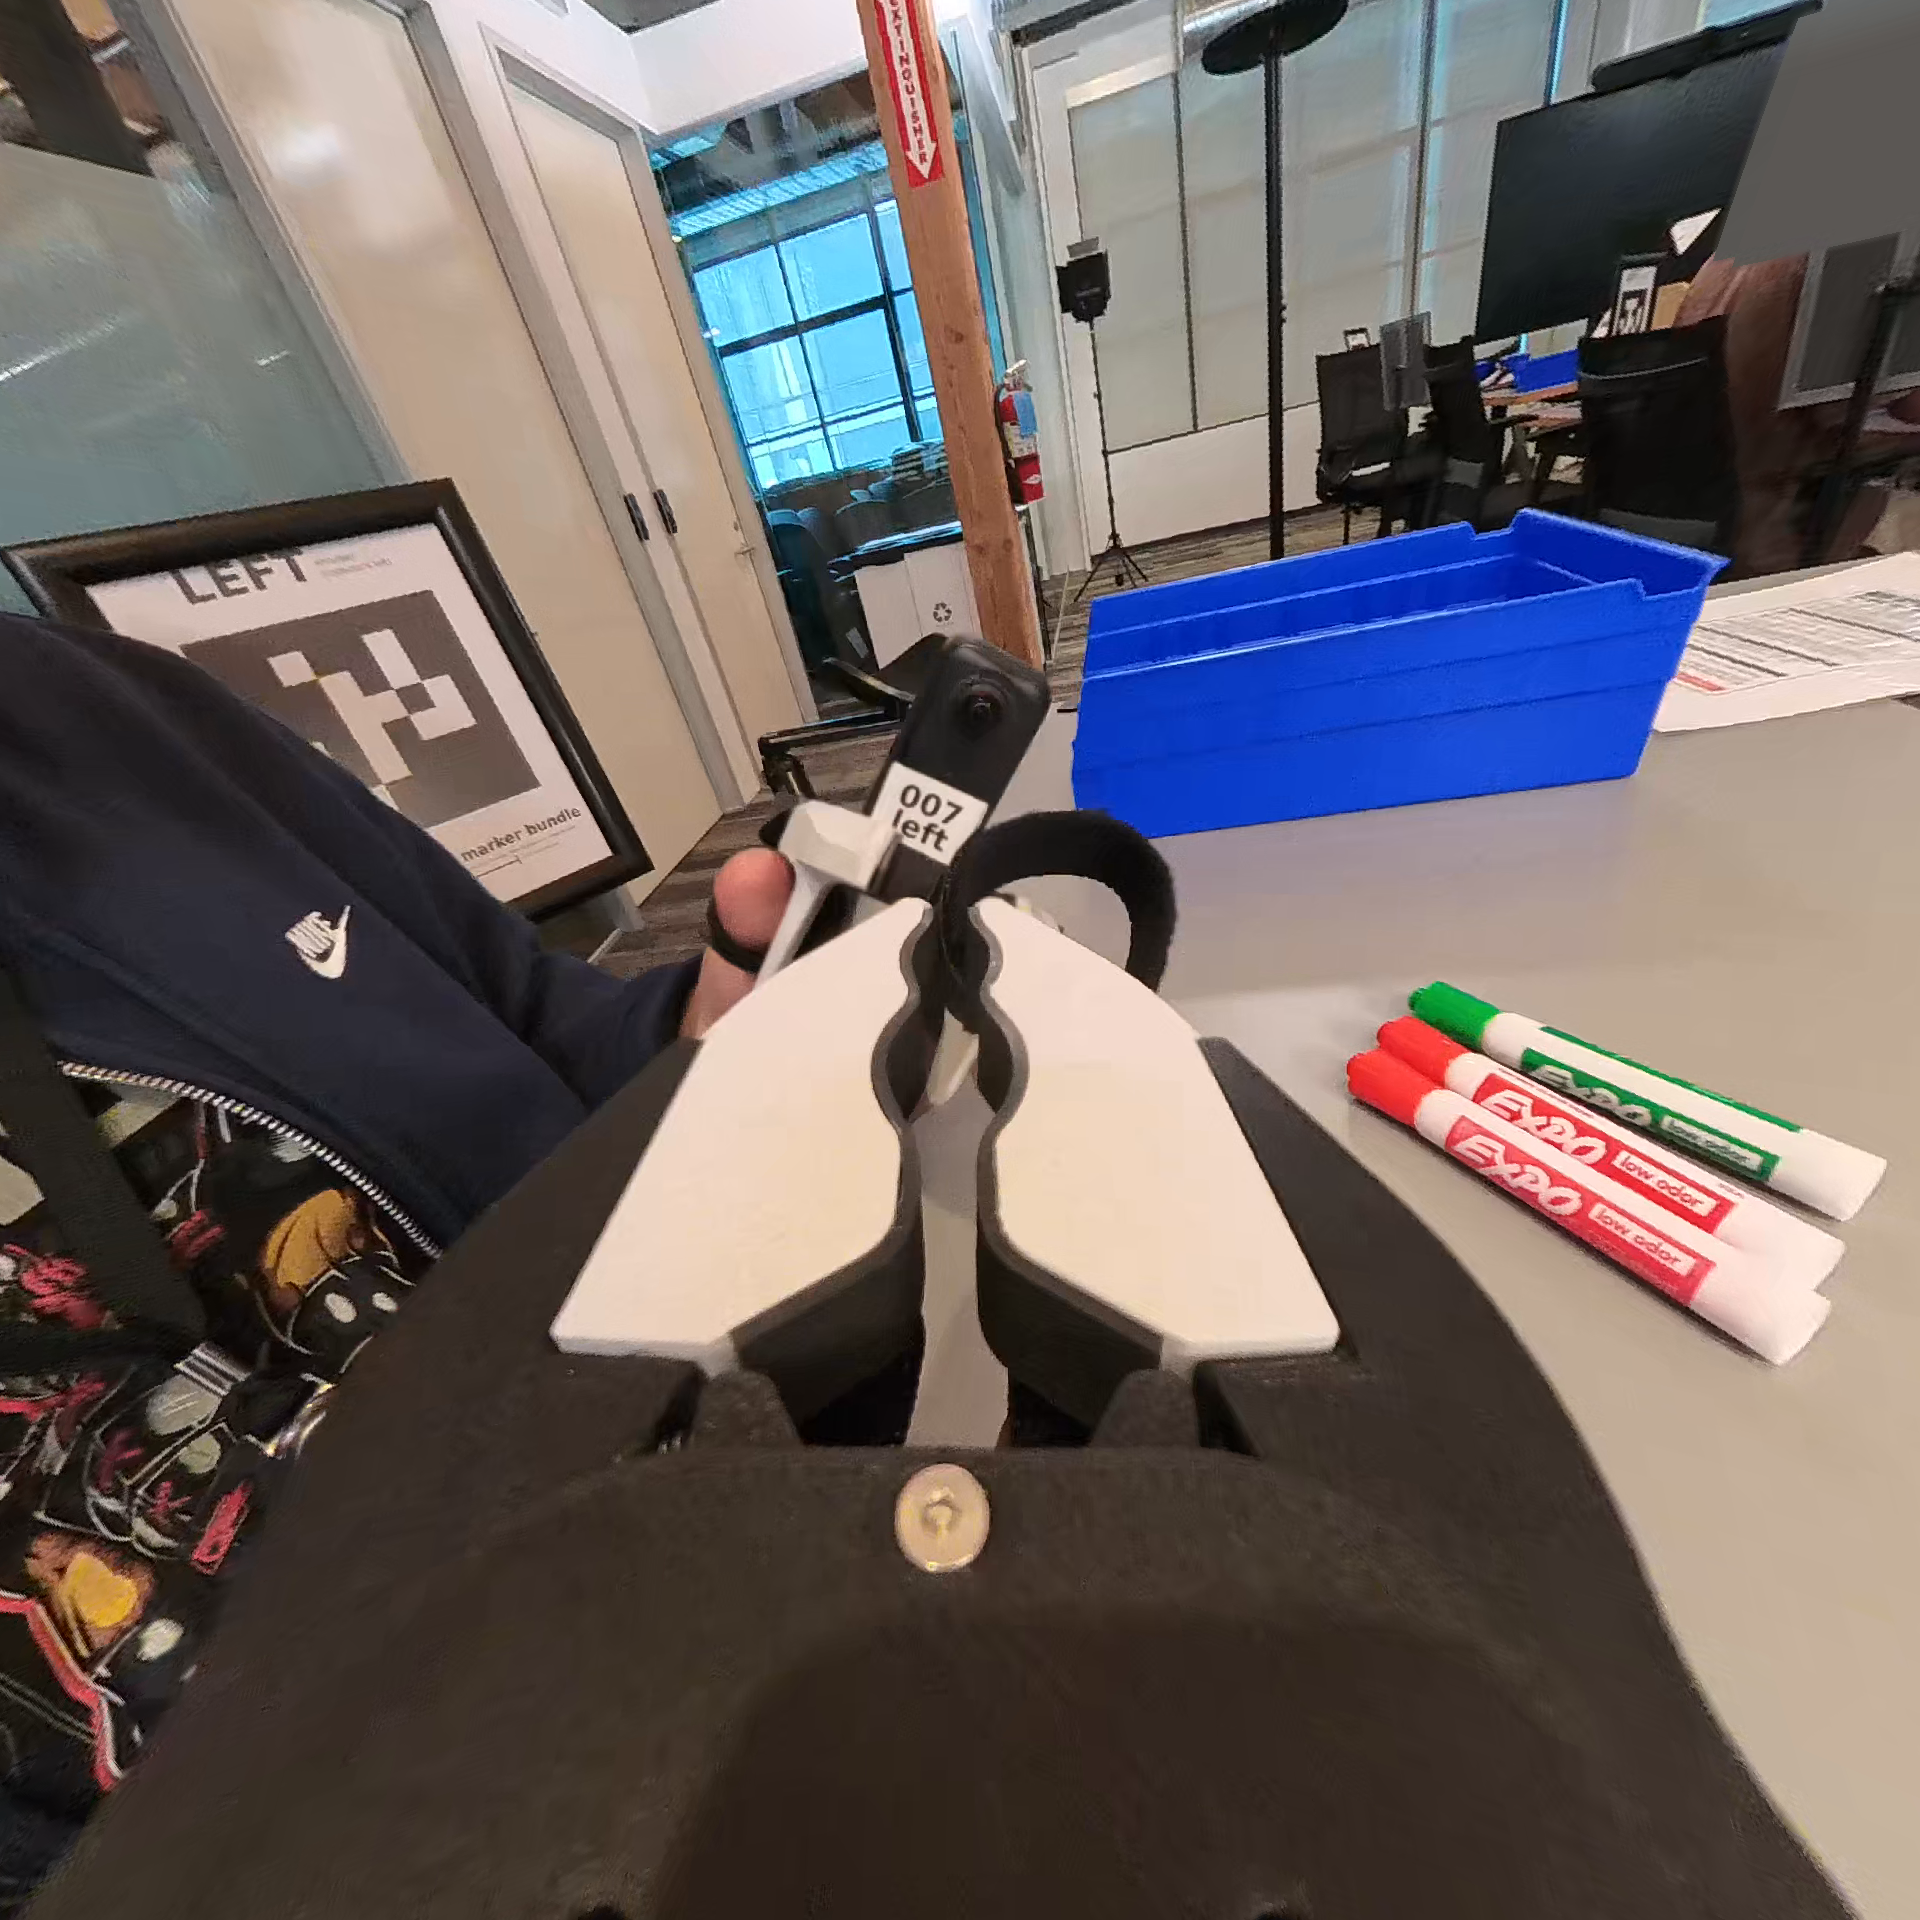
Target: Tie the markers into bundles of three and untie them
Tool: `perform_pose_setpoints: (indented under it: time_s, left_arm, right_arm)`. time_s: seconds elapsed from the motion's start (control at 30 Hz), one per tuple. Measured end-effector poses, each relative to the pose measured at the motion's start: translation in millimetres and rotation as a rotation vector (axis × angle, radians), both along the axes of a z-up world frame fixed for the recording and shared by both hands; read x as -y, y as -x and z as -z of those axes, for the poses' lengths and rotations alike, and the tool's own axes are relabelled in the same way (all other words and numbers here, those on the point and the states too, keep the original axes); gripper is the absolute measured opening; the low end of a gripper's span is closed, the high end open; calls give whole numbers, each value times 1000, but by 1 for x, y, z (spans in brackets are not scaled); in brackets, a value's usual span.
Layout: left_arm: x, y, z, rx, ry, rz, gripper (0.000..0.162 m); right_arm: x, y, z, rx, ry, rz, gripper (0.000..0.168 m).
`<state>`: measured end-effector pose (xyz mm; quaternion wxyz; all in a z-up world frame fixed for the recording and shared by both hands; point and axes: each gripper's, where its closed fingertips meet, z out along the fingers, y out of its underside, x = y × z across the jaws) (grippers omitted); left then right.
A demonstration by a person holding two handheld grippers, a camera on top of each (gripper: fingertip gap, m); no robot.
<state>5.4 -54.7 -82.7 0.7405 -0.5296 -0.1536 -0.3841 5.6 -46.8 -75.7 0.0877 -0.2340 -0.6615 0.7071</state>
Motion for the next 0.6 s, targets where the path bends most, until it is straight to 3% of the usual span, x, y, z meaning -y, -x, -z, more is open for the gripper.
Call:
perform_pose_setpoints:
  time_s: [0.17, 0.3, 0.43, 0.6]
  left_arm:
    - [-6, -6, -3, -16, -33, -33, 25]
    - [-5, -5, -6, -9, -75, -71, 10]
    - [8, -2, -13, -49, -139, -97, 4]
    - [32, 0, -28, -94, -218, -5, 4]
  right_arm:
    - [9, -6, 4, -13, -24, -11, 4]
    - [17, -7, 13, -13, -76, -17, 5]
    - [19, -6, 21, -36, -148, -10, 25]
    - [-9, 34, 44, -158, -461, 123, 27]
